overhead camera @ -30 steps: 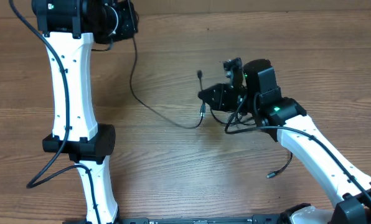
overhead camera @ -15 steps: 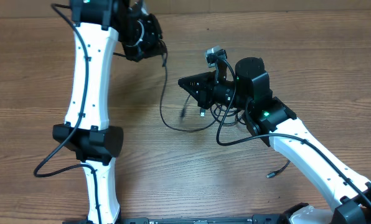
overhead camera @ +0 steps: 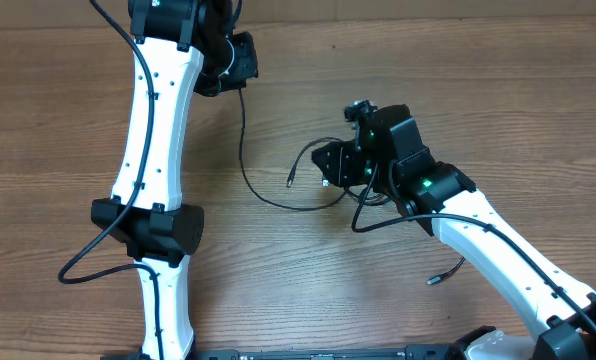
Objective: Untangle cables
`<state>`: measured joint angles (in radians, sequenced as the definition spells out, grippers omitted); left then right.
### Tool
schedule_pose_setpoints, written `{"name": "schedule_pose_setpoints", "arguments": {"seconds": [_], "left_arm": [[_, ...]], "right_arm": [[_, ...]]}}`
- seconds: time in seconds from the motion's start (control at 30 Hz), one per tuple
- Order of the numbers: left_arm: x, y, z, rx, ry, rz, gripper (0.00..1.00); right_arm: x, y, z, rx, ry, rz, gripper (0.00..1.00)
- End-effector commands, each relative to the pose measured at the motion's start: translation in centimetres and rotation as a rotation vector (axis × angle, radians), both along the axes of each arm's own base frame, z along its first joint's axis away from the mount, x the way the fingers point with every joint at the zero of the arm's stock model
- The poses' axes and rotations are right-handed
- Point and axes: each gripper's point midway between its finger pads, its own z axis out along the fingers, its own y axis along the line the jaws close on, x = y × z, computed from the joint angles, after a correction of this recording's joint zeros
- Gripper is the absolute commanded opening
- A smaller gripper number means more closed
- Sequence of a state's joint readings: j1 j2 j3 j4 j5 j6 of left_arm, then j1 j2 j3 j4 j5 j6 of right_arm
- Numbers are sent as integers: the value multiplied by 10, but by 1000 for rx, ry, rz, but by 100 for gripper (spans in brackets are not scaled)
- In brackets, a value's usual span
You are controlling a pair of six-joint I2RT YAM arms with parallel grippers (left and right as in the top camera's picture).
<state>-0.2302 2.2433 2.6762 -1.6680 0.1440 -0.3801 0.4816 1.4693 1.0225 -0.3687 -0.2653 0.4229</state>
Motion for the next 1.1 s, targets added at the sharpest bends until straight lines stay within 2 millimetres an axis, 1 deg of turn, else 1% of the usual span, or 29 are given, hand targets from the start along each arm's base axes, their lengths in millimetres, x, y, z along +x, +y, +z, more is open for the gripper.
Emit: {"name": "schedule_pose_setpoints", "arguments": {"seconds": [0.0, 0.07, 0.1, 0.13, 0.17, 0.2, 0.23, 0.27, 0.3, 0.37, 0.4, 0.47, 0.53, 0.6, 0.67, 0.73, 0.77, 0.8, 0.87, 0.97, 1.07], "left_arm": [[-4, -18, -5, -17, 5, -107, 5], [-7, -26, -9, -42, 40, -47, 4], [-9, -27, -16, -37, 72, 14, 4], [-10, -28, -21, -31, 93, 49, 4], [-11, -29, -28, -26, 113, 69, 4], [-12, -34, -39, -22, 144, 82, 4], [-13, -40, -50, -13, 166, 74, 4], [-14, -43, -58, 1, 177, 65, 4], [-11, -48, -71, 34, 172, 26, 4], [-3, -54, -88, 111, 127, -84, 4], [1, -57, -102, 185, 101, -169, 4], [2, -56, -117, 278, 86, -240, 4], [2, -56, -129, 359, 79, -262, 4], [1, -60, -139, 409, 69, -290, 6], [1, -70, -152, 420, 52, -345, 11], [-1, -75, -163, 425, 51, -371, 12], [-3, -79, -174, 422, 54, -393, 13], [-5, -81, -184, 421, 61, -402, 15], [-11, -81, -196, 426, 79, -421, 18], [-19, -82, -206, 427, 103, -441, 25], [-26, -93, -213, 366, 118, -508, 32]], "right_arm": [[21, -41, -5, -59, 30, -241, 41], [22, -57, -11, -57, 83, -314, 42], [21, -69, -16, -54, 125, -364, 42], [20, -77, -20, -57, 149, -389, 42], [19, -84, -23, -67, 166, -404, 42], [18, -91, -26, -78, 186, -421, 42], [16, -101, -30, -90, 208, -442, 42], [15, -106, -32, -98, 218, -456, 42], [15, -113, -33, -109, 226, -470, 42], [15, -122, -35, -122, 231, -494, 42], [15, -128, -37, -128, 242, -511, 42], [13, -133, -39, -134, 255, -522, 42], [12, -136, -40, -137, 262, -530, 43], [13, -138, -40, -137, 263, -533, 46], [13, -139, -40, -145, 258, -540, 46], [13, -140, -41, -149, 257, -544, 46], [13, -140, -41, -149, 256, -545, 47], [13, -140, -41, -149, 256, -545, 48], [14, -141, -41, -154, 254, -549, 49], [15, -146, -41, -170, 246, -565, 50], [16, -149, -42, -187, 239, -578, 50]]}}
